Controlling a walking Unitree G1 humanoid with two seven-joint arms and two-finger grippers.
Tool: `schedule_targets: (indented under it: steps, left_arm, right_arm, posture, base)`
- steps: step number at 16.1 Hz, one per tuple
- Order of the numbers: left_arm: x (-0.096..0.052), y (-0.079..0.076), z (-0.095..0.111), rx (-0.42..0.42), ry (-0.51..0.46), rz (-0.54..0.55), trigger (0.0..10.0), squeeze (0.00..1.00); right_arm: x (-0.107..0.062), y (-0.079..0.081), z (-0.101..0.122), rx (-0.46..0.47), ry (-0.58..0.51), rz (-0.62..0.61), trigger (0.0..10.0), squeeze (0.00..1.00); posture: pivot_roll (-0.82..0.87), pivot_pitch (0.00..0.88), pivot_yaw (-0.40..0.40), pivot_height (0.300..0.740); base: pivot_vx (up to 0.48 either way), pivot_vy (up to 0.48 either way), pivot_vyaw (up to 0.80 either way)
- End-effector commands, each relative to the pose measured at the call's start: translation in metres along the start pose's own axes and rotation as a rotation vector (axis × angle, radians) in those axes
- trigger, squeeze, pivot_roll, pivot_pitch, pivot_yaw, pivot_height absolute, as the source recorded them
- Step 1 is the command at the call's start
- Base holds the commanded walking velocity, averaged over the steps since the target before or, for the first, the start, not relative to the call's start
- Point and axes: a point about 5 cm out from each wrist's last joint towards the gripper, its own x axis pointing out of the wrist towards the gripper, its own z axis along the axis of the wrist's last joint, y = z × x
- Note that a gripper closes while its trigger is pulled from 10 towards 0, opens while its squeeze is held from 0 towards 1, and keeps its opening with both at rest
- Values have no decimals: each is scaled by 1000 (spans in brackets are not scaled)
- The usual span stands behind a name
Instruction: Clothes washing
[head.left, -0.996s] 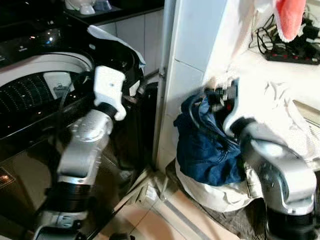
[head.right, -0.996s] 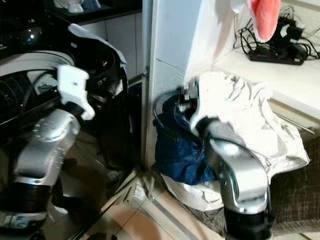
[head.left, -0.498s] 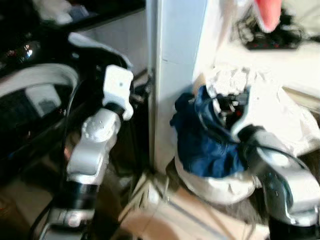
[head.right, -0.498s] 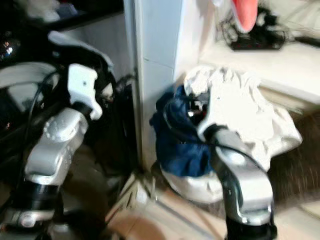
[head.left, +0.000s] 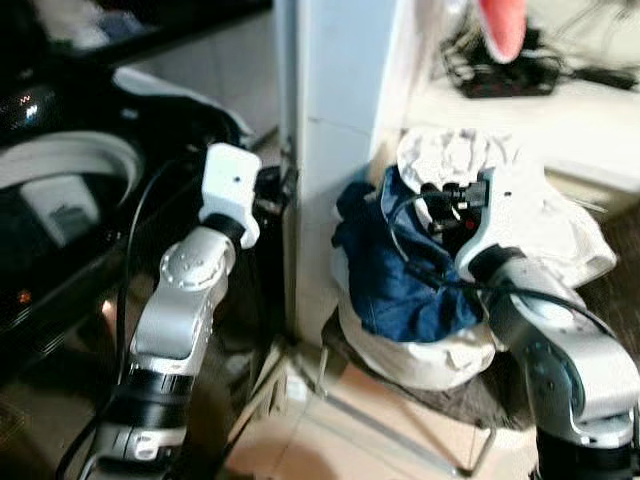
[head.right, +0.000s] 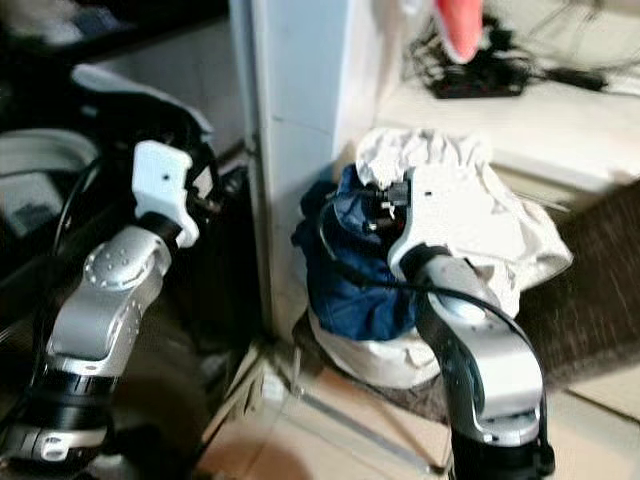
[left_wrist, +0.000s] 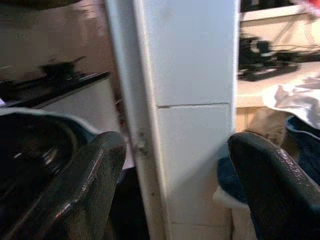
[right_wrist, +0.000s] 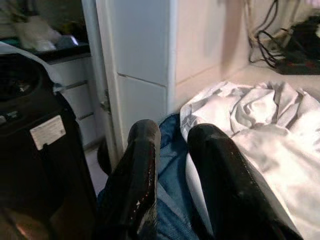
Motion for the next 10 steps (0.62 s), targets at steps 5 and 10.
schedule_targets:
  steps: [5, 10]
  left_arm:
    - [-3, 3, 7, -24, -28, 20, 10000, 0]
    - [-2, 5, 8, -31, -27, 29, 10000, 0]
  right_arm:
    - [0, -1, 0, -47, 15, 36, 10000, 0]
    - [-1, 2, 1, -46, 5, 37, 10000, 0]
  posture:
    - [-27, 0, 12, 740]
    - [-30, 0, 17, 740]
  base:
    - [56, 0, 0]
    - [365, 0, 219]
